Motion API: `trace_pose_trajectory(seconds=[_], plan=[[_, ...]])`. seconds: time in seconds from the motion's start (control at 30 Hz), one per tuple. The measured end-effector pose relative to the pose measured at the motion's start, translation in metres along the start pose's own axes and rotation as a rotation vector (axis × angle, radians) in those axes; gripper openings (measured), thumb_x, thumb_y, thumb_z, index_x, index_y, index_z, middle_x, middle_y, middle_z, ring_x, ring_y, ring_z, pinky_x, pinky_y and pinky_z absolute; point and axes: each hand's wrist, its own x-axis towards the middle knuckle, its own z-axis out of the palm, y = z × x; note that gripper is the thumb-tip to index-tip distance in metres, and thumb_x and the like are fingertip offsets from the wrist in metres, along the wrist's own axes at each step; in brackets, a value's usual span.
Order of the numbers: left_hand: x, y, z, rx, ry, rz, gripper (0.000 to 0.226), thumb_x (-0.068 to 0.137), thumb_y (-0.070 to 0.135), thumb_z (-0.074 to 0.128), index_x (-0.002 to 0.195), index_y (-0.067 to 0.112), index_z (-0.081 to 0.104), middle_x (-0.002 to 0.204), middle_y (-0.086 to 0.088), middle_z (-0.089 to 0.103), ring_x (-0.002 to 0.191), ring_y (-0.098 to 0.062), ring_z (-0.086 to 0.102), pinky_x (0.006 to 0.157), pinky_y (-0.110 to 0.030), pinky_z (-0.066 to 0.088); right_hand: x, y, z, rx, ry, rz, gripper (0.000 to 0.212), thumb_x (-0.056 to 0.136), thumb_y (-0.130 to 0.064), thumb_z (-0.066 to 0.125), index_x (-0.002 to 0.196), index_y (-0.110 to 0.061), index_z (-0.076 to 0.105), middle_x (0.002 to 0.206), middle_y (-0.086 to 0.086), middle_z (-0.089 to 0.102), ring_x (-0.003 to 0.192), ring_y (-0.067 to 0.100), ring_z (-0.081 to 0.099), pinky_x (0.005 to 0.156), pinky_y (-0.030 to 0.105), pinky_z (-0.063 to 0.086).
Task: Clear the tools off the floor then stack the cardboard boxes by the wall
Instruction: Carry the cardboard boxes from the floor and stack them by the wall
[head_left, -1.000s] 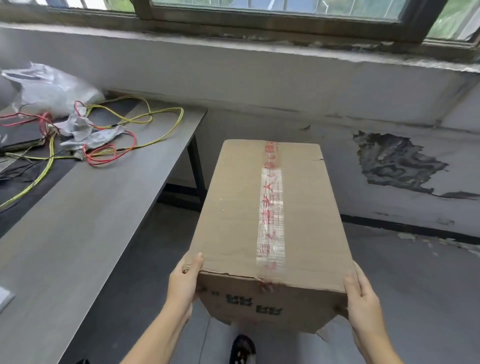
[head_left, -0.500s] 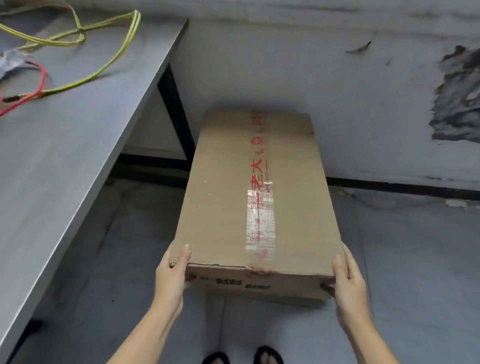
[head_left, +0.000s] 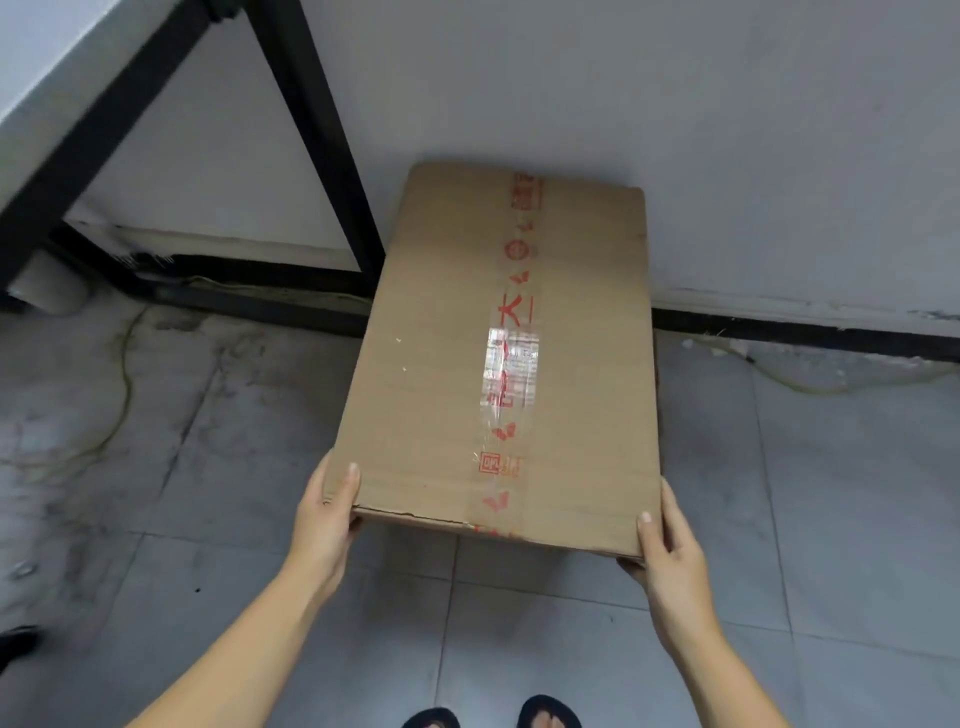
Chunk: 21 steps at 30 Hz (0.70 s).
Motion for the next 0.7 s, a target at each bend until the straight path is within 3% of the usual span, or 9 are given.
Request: trace_pose_trajectory(seconds=[0.13,0.23,0.4,0.53,0.7], plan=[[0.0,-0.003,-0.002,0.095,0.009,-0.003,0.036,0.099,0.023,0.045,0.135,0.021,0.044,0.122,0.002,0.058,0.105,-0.014,0.055,0.092,-0.036,0.041,0.002,0.004,-0.004,-0.077,-0.039,-0.002,0.049,0.099,-0.019,0.043,0.145,-0.033,0.032,0.133,-0.006,0.051,0.119,0.017,0.05,0.102,0.047,0.043],[-0.002,0.007,-0.005,0.27,0.023,-0.032,0.044,0.098,0.028,0.048,0.139,0.021,0.038,0.135,0.001,0.051,0.122,-0.019,0.049,0.105,-0.042,0.037,0.001,-0.003,-0.004,-0.188,-0.079,-0.001,0.05,0.099,-0.021,0.043,0.146,-0.034,0.029,0.141,-0.007,0.046,0.128,0.016,0.044,0.109,0.046,0.036],[-0.036,0.062,0.0,0.453,0.092,0.011,0.06,0.097,0.018,0.049,0.15,0.018,0.02,0.154,-0.007,0.027,0.14,-0.023,0.028,0.111,-0.034,0.024,-0.022,-0.051,-0.018,-0.51,-0.124,0.008,0.057,0.101,-0.025,0.036,0.151,-0.02,0.011,0.157,0.0,0.017,0.144,0.016,0.017,0.117,0.034,0.015],[-0.1,0.13,0.003,0.471,-0.019,0.066,0.056,0.097,0.021,0.05,0.147,0.023,0.025,0.146,-0.005,0.04,0.132,-0.02,0.04,0.101,-0.029,0.031,-0.081,-0.126,-0.038,-0.684,-0.249,-0.12,0.059,0.1,-0.027,0.04,0.151,-0.02,0.011,0.157,-0.002,0.016,0.144,0.012,0.014,0.11,0.019,0.011],[-0.21,0.218,-0.017,0.607,-0.189,0.187,0.048,0.093,0.019,0.056,0.139,0.023,0.041,0.117,0.001,0.06,0.117,-0.017,0.054,0.093,-0.024,0.036,-0.195,-0.23,-0.068,-0.699,-0.32,-0.246,0.055,0.097,-0.034,0.045,0.148,-0.027,0.025,0.149,-0.008,0.031,0.139,0.009,0.025,0.104,0.017,0.021]])
